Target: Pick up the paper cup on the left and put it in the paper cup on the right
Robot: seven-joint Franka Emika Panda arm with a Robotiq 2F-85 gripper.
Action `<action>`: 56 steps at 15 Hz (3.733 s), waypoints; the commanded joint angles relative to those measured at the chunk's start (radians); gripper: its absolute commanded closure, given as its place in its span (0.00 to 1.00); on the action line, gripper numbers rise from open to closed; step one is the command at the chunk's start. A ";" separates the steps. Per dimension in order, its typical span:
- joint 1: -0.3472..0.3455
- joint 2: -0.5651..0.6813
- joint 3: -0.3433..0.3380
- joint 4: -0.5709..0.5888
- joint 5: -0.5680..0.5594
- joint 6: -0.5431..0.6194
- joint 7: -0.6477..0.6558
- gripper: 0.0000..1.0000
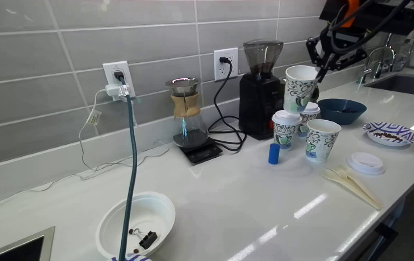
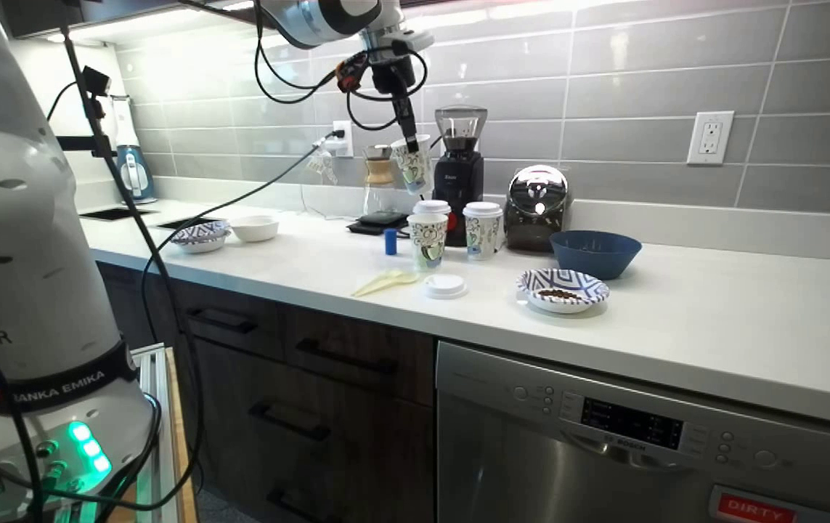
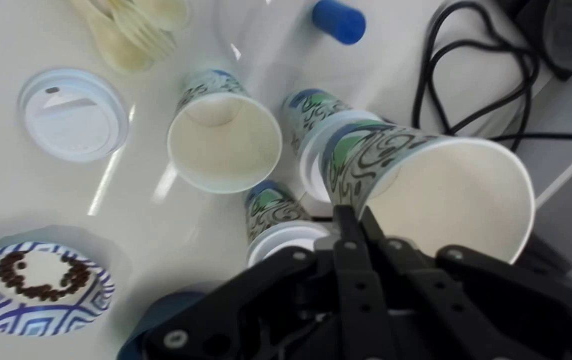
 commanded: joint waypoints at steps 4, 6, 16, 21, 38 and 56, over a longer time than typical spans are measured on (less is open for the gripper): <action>-0.055 -0.022 -0.007 -0.005 -0.179 -0.048 0.282 0.99; -0.059 -0.022 -0.014 -0.007 -0.188 -0.077 0.310 0.99; -0.047 -0.003 -0.027 -0.005 -0.135 -0.162 0.313 0.99; -0.041 0.005 -0.029 -0.005 -0.109 -0.186 0.305 0.99; -0.035 0.043 -0.054 -0.051 -0.021 -0.045 0.253 0.51; 0.031 -0.660 -0.105 -0.389 0.039 -0.283 -0.728 0.00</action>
